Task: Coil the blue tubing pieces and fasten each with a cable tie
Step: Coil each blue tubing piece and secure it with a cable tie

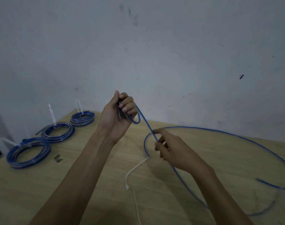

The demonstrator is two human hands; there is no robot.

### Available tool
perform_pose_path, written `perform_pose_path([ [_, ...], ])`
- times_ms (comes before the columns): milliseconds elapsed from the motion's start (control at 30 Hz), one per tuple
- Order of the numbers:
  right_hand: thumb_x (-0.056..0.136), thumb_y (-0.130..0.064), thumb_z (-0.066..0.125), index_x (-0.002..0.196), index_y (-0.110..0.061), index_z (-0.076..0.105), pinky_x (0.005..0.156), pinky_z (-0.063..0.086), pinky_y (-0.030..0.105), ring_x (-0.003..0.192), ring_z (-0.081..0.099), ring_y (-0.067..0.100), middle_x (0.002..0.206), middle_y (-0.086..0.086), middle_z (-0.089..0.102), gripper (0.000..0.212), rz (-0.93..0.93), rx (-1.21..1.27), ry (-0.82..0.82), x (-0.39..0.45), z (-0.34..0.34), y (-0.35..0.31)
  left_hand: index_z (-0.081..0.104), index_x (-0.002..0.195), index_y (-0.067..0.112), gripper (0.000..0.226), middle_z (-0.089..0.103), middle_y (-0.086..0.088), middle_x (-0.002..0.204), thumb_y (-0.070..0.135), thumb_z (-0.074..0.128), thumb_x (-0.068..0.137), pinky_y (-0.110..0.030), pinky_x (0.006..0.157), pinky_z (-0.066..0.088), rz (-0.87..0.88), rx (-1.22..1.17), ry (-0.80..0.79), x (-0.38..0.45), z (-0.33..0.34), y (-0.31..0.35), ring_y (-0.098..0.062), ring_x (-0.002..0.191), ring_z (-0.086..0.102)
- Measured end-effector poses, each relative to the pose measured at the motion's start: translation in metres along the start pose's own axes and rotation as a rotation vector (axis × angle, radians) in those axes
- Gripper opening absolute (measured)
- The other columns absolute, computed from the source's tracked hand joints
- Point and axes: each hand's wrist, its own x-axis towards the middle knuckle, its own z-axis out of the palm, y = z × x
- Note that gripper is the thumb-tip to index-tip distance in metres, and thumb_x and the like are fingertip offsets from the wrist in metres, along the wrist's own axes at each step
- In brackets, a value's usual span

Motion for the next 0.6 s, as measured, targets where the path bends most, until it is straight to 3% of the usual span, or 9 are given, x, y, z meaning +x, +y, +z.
perform_pose_path([
  [67,0.104,-0.017,0.044,0.152,-0.036,0.030,0.066,0.054,0.023,0.062,0.064,0.003,0.094,-0.012,0.066,0.053,0.029,-0.034,-0.191,-0.004,0.004,-0.003,0.043,0.076,0.016,0.040,0.039,0.005,0.059,0.036,0.031,0.109,-0.020,0.053,0.042,0.095,0.107,0.107,0.002,-0.001,0.001,-0.009,0.051,0.045],
  [167,0.106,-0.019,0.040,0.156,-0.033,0.024,0.072,0.049,0.025,0.073,0.060,0.005,0.103,-0.009,0.067,0.055,0.036,-0.101,-0.299,-0.006,0.008,-0.011,0.044,0.078,0.016,0.040,0.055,0.002,0.061,0.033,0.029,0.110,-0.025,0.062,0.053,0.234,0.542,0.264,0.008,-0.010,-0.005,-0.015,0.065,0.066],
  [233,0.105,-0.019,0.042,0.149,-0.028,0.039,0.081,0.049,0.031,0.088,0.061,0.011,0.104,-0.006,0.071,0.045,-0.003,-0.148,-0.212,-0.005,0.007,-0.016,0.047,0.080,0.012,0.041,0.064,-0.002,0.065,0.030,0.027,0.111,-0.030,0.067,0.054,0.284,0.883,0.297,0.009,-0.017,-0.017,-0.018,0.072,0.072],
  [300,0.102,-0.019,0.046,0.127,-0.029,0.054,0.085,0.052,0.038,0.092,0.063,0.014,0.098,-0.009,0.072,0.028,-0.030,-0.168,-0.109,-0.004,0.002,-0.020,0.054,0.078,0.008,0.048,0.070,-0.006,0.067,0.030,0.027,0.111,-0.034,0.070,0.055,0.269,1.171,0.264,0.008,-0.021,-0.031,-0.022,0.073,0.071],
  [400,0.098,-0.031,0.053,0.104,-0.031,0.054,0.081,0.052,0.043,0.094,0.064,0.021,0.097,-0.007,0.071,0.007,-0.060,-0.299,0.000,-0.006,-0.009,-0.025,0.055,0.075,0.008,0.050,0.069,-0.002,0.057,0.034,0.030,0.110,-0.026,0.062,0.053,0.184,1.531,0.185,0.000,-0.024,-0.048,-0.012,0.056,0.065],
  [500,0.097,-0.048,0.056,0.100,-0.029,0.056,0.075,0.048,0.037,0.093,0.063,0.022,0.097,-0.005,0.071,0.019,-0.104,-0.480,0.139,-0.009,-0.024,-0.031,0.050,0.069,0.014,0.050,0.061,-0.001,0.048,0.039,0.032,0.108,-0.028,0.052,0.044,0.100,1.786,0.088,-0.006,-0.022,-0.052,-0.010,0.042,0.057],
  [600,0.091,-0.056,0.062,0.090,-0.022,0.061,0.072,0.047,0.036,0.074,0.064,0.019,0.077,-0.005,0.069,0.034,-0.261,-0.513,0.353,-0.012,-0.035,-0.029,0.047,0.062,0.013,0.052,0.048,0.003,0.042,0.034,0.036,0.108,-0.030,0.050,0.037,0.034,1.735,0.003,-0.007,-0.016,-0.048,-0.014,0.041,0.048],
])
